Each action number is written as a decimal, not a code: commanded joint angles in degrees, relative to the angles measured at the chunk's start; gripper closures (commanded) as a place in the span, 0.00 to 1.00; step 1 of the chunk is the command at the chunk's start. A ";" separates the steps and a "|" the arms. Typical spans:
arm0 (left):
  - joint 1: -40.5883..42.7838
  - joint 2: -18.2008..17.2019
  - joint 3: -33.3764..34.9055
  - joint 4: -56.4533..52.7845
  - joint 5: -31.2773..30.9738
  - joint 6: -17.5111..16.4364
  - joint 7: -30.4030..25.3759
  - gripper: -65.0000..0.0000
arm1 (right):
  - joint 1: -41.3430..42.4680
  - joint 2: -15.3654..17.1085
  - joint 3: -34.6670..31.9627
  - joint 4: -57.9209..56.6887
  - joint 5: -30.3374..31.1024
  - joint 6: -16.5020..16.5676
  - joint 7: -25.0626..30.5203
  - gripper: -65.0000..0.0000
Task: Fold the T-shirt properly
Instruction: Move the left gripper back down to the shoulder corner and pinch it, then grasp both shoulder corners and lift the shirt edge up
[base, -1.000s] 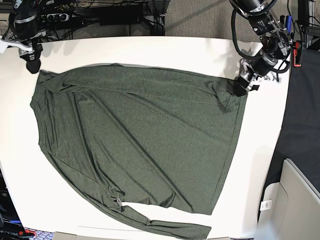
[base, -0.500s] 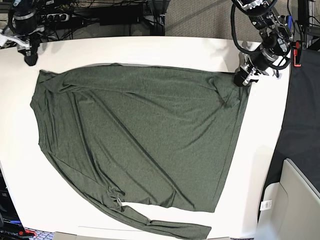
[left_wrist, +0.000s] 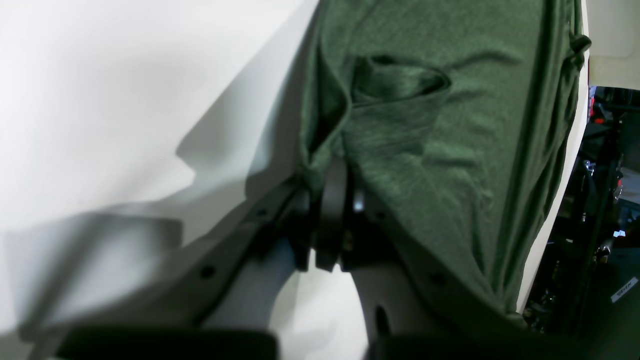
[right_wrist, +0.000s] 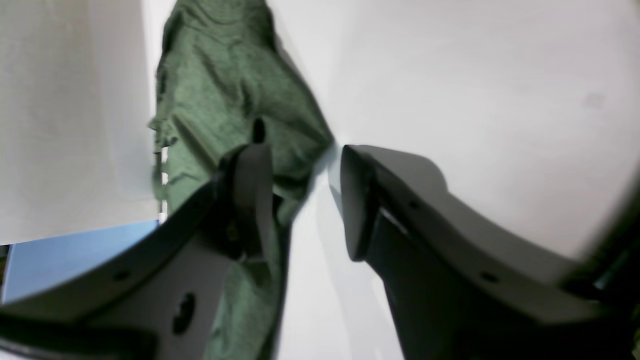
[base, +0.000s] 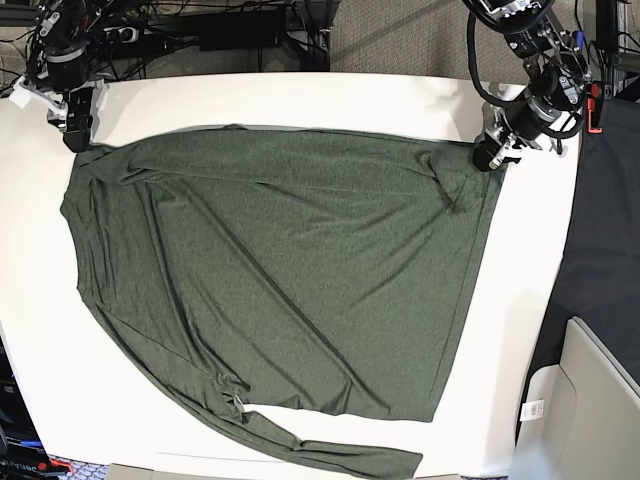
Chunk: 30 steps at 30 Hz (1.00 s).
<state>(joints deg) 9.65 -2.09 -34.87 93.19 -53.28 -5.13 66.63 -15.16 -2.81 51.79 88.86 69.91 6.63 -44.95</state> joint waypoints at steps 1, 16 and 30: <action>-0.29 -0.59 -0.16 1.01 -1.36 -0.37 0.31 1.00 | 0.26 0.39 0.12 -0.38 -1.12 -1.05 -0.46 0.63; -0.29 -0.59 -0.16 1.01 -1.27 -0.37 0.31 1.00 | 4.48 0.48 0.12 -3.36 -3.58 -0.79 -0.55 0.80; 3.58 -1.47 -0.25 2.15 -1.71 -0.37 0.31 1.00 | -3.00 1.01 0.56 -3.10 0.46 8.18 -3.45 0.99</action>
<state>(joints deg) 13.13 -2.57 -34.85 94.08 -54.39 -5.52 66.37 -17.39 -2.44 51.94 85.30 71.40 15.49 -48.07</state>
